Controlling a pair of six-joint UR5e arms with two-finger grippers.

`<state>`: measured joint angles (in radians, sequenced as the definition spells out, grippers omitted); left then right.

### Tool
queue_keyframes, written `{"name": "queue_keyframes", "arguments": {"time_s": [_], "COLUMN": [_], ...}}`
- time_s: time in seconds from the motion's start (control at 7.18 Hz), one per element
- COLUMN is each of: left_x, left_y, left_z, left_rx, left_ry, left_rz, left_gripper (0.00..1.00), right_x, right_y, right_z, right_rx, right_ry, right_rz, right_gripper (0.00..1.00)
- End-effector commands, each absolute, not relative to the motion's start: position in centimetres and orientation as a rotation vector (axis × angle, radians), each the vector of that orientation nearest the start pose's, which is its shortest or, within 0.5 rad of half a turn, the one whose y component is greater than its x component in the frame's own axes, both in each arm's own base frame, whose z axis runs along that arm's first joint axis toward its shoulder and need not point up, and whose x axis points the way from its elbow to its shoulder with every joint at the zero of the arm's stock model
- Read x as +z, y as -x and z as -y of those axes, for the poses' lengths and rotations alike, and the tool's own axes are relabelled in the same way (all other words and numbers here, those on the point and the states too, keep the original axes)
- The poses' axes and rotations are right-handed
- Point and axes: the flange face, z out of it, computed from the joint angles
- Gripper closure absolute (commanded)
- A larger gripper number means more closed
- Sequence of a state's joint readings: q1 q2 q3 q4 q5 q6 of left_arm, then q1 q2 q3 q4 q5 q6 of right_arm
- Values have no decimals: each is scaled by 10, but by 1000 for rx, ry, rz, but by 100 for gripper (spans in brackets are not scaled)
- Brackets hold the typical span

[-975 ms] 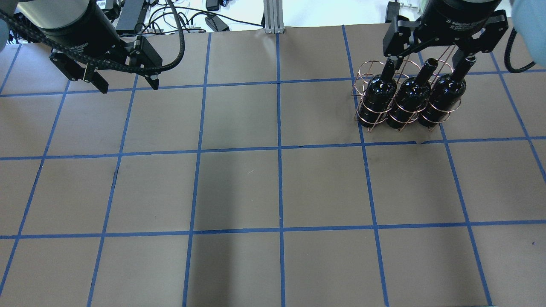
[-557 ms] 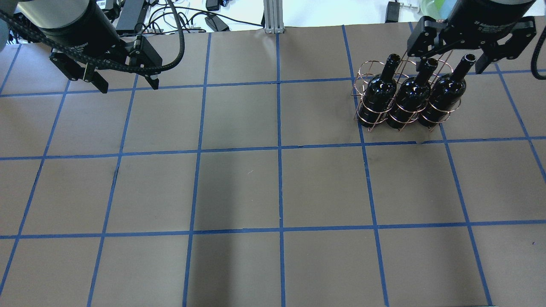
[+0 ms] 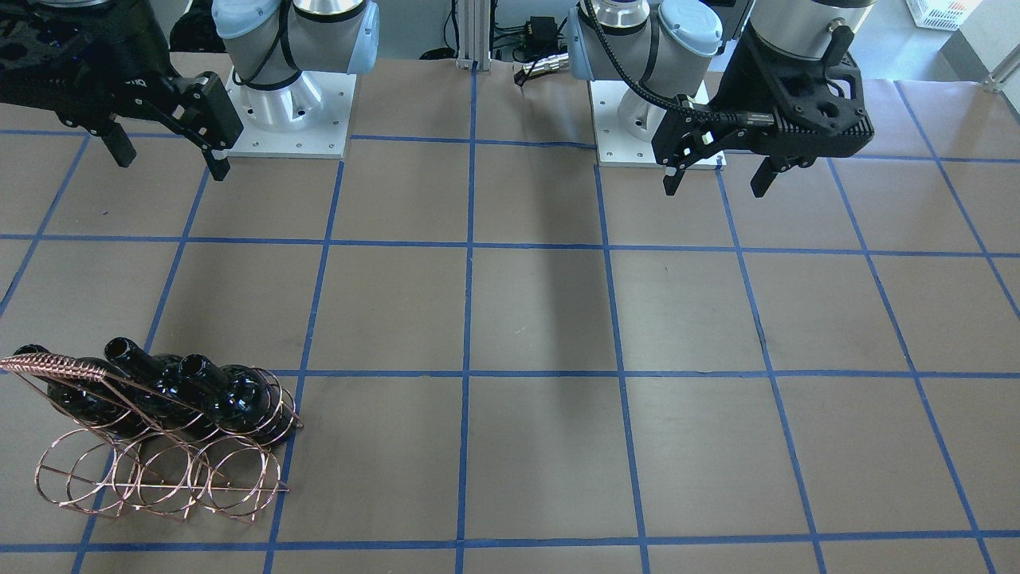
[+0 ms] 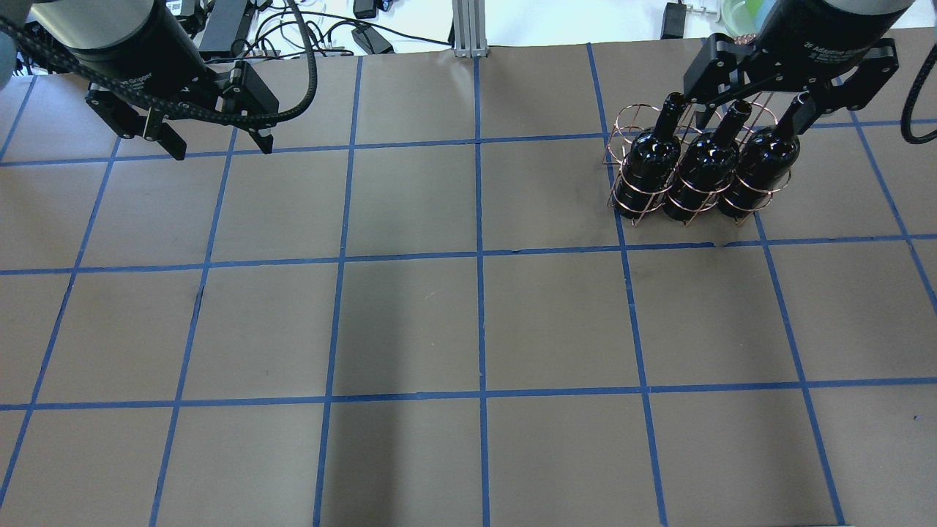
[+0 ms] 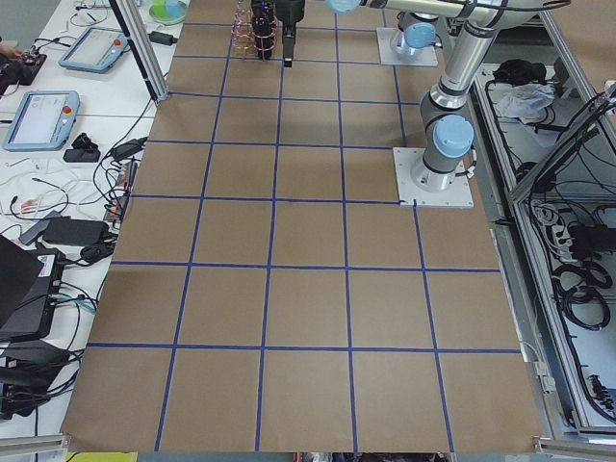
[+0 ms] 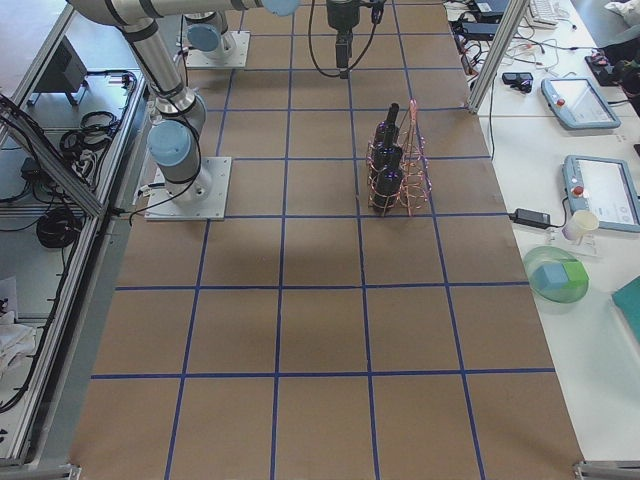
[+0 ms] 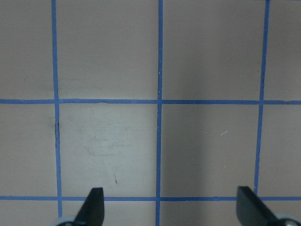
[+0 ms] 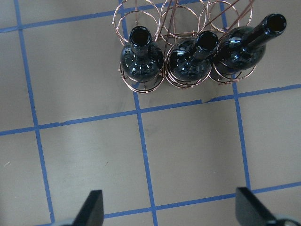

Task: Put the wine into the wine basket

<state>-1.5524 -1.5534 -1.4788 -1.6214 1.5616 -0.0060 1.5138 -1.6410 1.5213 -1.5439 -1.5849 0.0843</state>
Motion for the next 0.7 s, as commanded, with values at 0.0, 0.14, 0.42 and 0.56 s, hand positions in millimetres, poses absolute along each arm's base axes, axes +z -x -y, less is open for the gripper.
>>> {"name": "queue_keyframes", "arguments": {"time_s": [0.0, 0.14, 0.42, 0.56], "left_x": [536, 536, 536, 536], "left_y": [125, 125, 125, 125], "left_z": [490, 490, 490, 490], "left_rx": [-92, -92, -92, -92], "left_ry": [38, 38, 36, 38], "left_rz": [-3149, -3149, -3149, -3149], "left_gripper": [0, 0, 0, 0], "right_x": [539, 541, 553, 552], "right_y": [-107, -107, -118, -120], "right_z": [463, 463, 465, 465], "right_rx": [28, 17, -19, -17], "right_ry": [-176, -157, -114, -109], "right_rz": [-3143, -3139, -3146, -3146], "right_gripper": [0, 0, 0, 0]}}
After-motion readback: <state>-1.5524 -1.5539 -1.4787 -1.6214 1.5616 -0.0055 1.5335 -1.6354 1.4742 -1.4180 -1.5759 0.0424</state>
